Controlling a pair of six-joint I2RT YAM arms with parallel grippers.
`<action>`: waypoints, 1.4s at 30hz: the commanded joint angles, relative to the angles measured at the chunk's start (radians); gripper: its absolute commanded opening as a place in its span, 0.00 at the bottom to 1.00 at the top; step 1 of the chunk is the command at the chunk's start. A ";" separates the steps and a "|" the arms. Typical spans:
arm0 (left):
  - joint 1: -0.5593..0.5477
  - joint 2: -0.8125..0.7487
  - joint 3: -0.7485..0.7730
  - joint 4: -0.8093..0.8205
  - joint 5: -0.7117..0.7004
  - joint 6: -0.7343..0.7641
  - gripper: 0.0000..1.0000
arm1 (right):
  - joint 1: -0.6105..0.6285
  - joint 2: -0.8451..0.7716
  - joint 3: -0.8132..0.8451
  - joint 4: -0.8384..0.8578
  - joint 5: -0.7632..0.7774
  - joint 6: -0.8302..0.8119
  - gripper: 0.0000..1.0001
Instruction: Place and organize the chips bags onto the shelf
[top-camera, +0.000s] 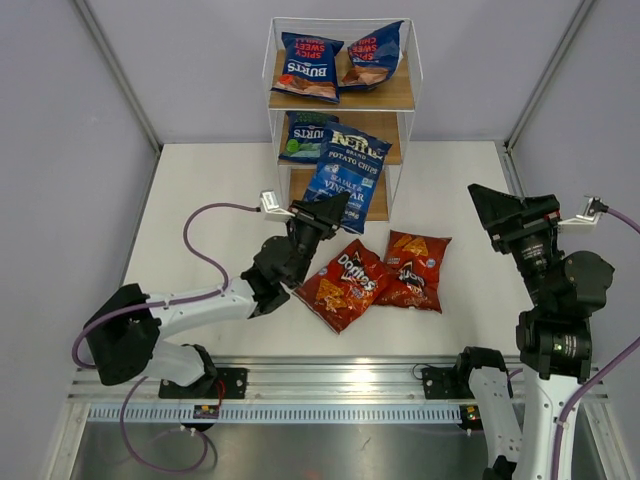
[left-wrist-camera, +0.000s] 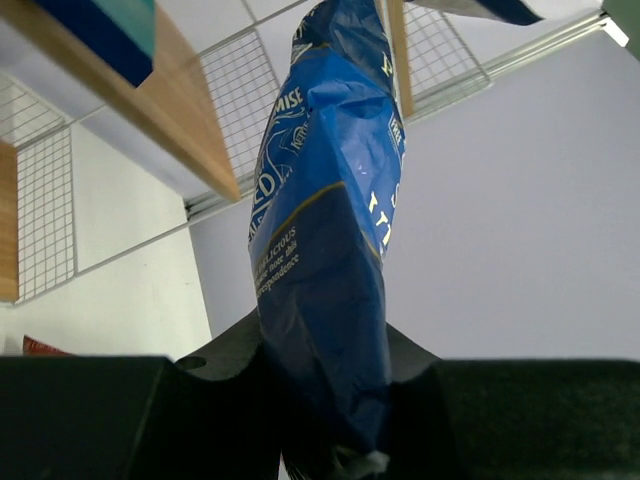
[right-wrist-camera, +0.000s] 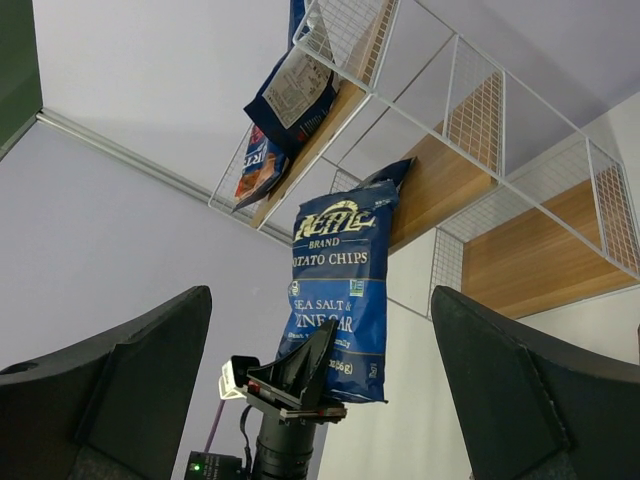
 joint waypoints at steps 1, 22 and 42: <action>-0.008 0.013 0.000 0.011 -0.068 -0.059 0.25 | 0.012 -0.012 0.045 0.010 0.031 -0.031 1.00; -0.027 0.168 0.351 -0.338 -0.272 -0.122 0.25 | 0.041 -0.042 0.142 -0.053 0.049 -0.057 1.00; -0.005 0.370 0.598 -0.326 -0.324 0.000 0.29 | 0.125 -0.145 0.251 -0.191 0.224 -0.297 1.00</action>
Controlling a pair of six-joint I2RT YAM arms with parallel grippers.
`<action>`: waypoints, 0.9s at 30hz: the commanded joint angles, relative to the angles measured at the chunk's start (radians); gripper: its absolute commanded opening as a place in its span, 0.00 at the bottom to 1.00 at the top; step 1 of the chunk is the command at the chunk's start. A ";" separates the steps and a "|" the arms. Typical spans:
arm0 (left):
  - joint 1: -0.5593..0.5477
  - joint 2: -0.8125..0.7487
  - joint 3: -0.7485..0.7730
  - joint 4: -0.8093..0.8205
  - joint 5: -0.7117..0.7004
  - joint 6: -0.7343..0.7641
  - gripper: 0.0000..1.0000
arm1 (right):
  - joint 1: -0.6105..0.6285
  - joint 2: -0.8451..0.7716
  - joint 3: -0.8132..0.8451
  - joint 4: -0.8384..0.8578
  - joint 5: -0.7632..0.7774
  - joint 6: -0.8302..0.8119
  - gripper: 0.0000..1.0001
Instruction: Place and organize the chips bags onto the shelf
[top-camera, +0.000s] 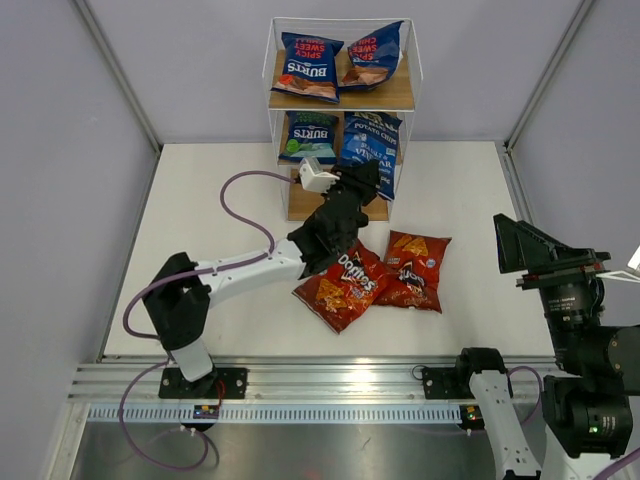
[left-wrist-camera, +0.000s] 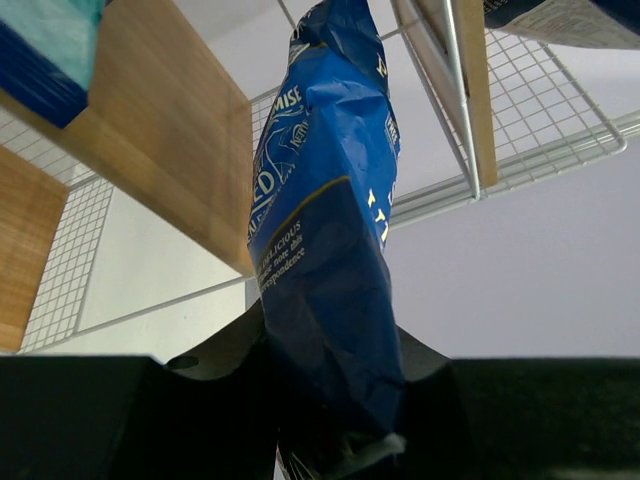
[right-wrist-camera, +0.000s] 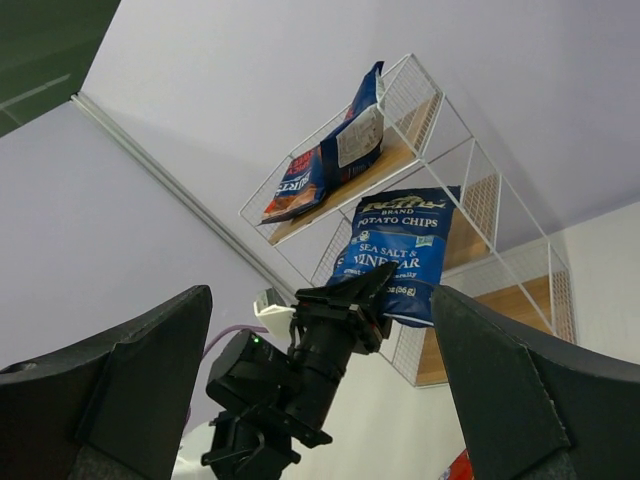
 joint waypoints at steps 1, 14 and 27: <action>0.011 0.036 0.076 0.061 -0.091 0.032 0.29 | 0.010 -0.021 0.017 -0.004 0.045 -0.059 0.99; 0.028 0.155 0.183 0.156 -0.137 0.098 0.30 | 0.075 -0.052 0.054 -0.050 0.136 -0.132 0.99; 0.051 0.194 0.228 0.115 -0.137 0.025 0.29 | 0.119 -0.071 0.034 -0.043 0.212 -0.184 0.99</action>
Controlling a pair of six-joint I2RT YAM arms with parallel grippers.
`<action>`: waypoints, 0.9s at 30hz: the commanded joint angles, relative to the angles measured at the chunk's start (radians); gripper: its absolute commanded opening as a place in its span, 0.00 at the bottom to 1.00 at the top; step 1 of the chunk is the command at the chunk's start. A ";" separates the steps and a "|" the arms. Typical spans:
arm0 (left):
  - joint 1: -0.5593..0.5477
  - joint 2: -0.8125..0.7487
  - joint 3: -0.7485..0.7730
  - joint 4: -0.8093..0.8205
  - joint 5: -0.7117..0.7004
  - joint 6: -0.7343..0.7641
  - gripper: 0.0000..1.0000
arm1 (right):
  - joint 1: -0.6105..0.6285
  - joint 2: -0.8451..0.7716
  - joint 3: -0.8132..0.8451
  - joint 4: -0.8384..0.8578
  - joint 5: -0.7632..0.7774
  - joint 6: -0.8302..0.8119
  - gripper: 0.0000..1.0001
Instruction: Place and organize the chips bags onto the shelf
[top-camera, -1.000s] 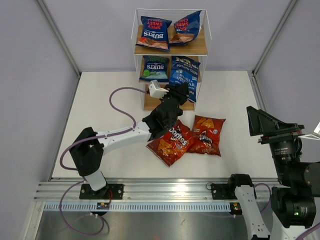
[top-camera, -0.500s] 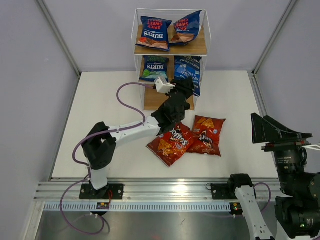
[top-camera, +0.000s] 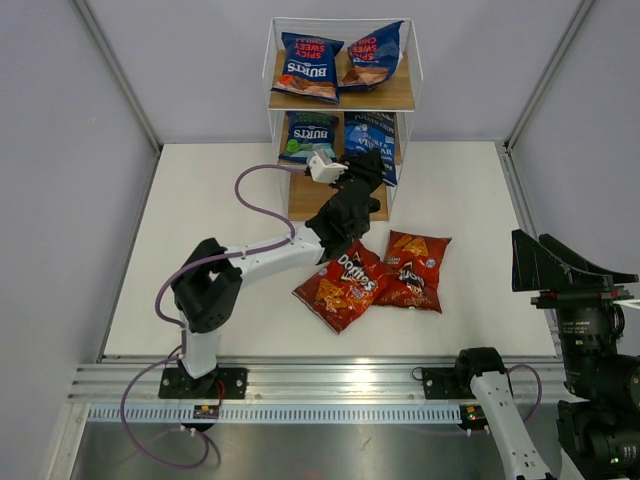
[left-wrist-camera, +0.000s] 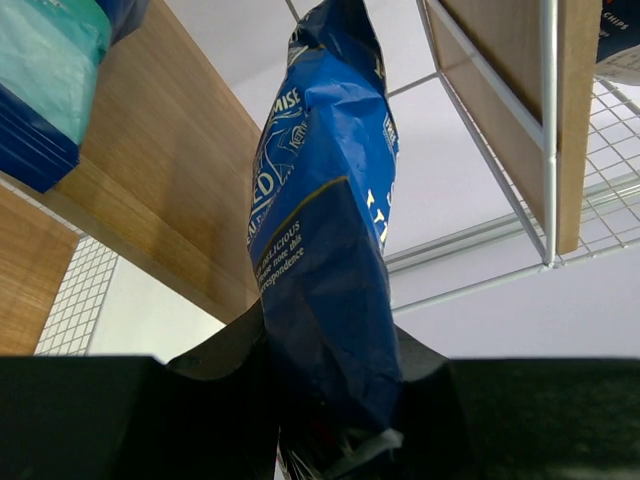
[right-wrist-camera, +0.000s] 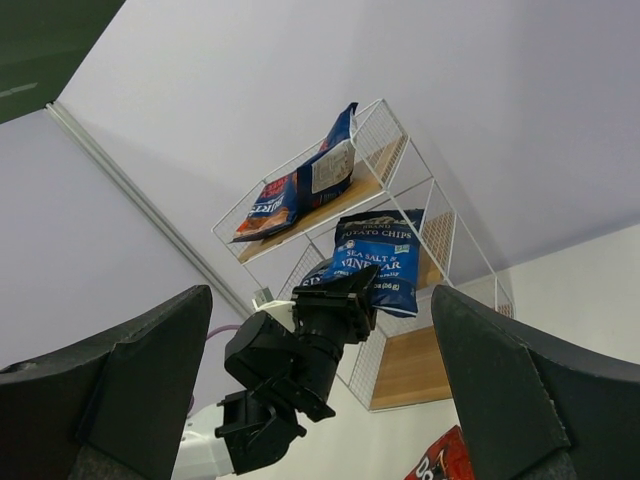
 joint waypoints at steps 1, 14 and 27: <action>-0.001 0.004 0.075 0.045 -0.088 -0.020 0.29 | 0.015 -0.008 0.002 0.012 0.040 -0.027 1.00; 0.004 0.107 0.167 0.191 -0.150 0.148 0.34 | 0.049 -0.028 -0.011 0.023 0.061 -0.041 0.99; 0.030 0.178 0.270 0.162 -0.171 0.180 0.39 | 0.087 -0.028 -0.053 0.052 0.061 -0.036 0.99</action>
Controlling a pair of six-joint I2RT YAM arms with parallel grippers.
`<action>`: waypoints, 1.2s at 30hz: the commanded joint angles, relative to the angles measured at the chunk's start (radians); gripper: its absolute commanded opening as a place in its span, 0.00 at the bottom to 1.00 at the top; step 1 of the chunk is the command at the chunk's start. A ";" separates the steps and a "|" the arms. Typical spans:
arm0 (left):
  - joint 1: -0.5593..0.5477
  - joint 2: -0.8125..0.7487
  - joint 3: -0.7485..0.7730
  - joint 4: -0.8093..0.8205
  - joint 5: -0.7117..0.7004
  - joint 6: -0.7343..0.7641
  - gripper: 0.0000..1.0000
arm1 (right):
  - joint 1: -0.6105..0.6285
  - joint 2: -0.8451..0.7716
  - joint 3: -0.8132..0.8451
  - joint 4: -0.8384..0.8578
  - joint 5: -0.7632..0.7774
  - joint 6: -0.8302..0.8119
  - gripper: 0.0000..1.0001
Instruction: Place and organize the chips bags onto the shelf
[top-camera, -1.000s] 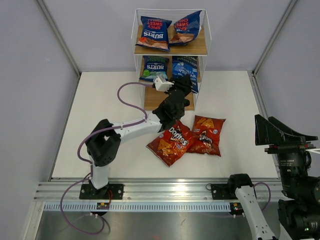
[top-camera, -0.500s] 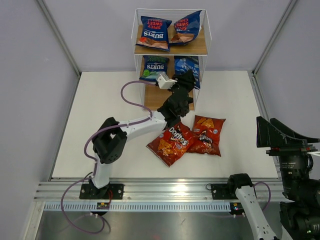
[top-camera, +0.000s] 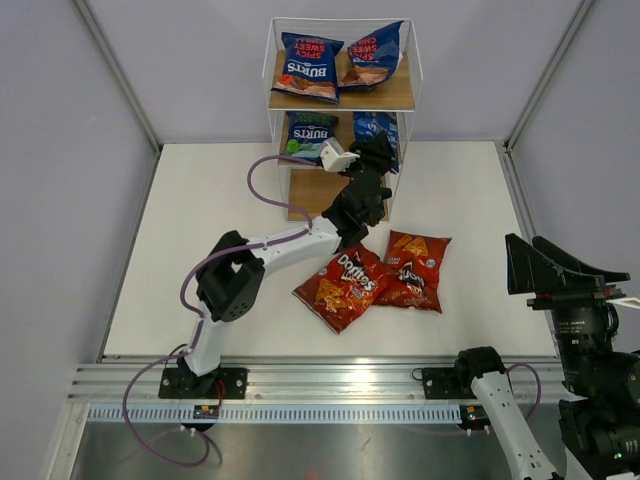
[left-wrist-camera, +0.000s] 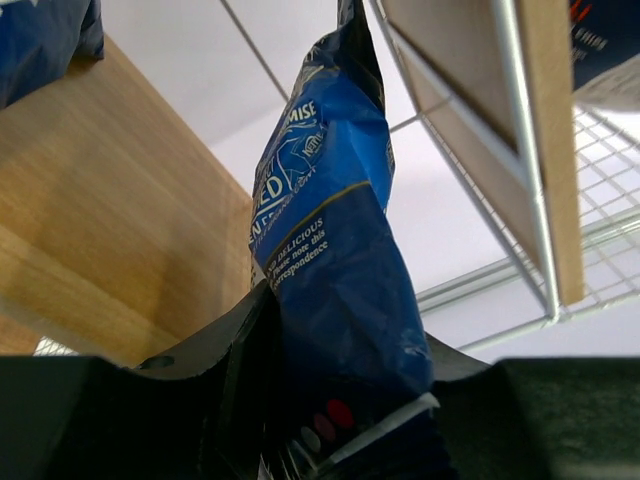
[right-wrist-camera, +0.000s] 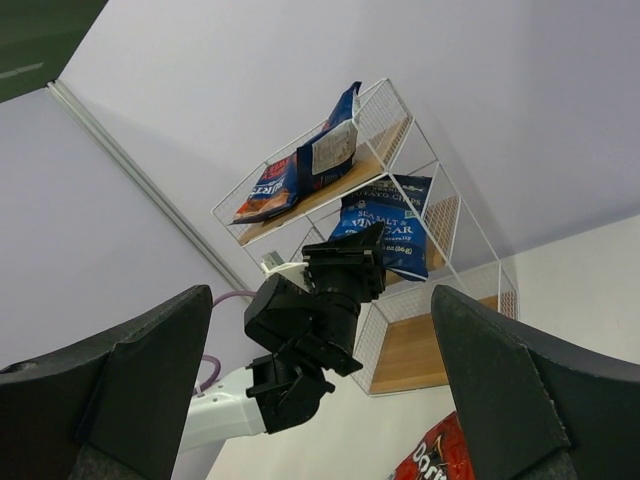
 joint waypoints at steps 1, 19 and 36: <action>0.023 0.014 0.071 0.046 -0.083 0.015 0.38 | 0.014 0.002 0.000 0.045 0.027 -0.012 0.99; 0.039 0.088 0.170 -0.022 -0.031 -0.054 0.39 | 0.019 0.010 -0.031 0.068 -0.013 0.024 0.99; 0.040 0.122 0.228 -0.078 -0.012 -0.071 0.68 | 0.021 -0.002 -0.048 0.069 -0.013 0.028 0.99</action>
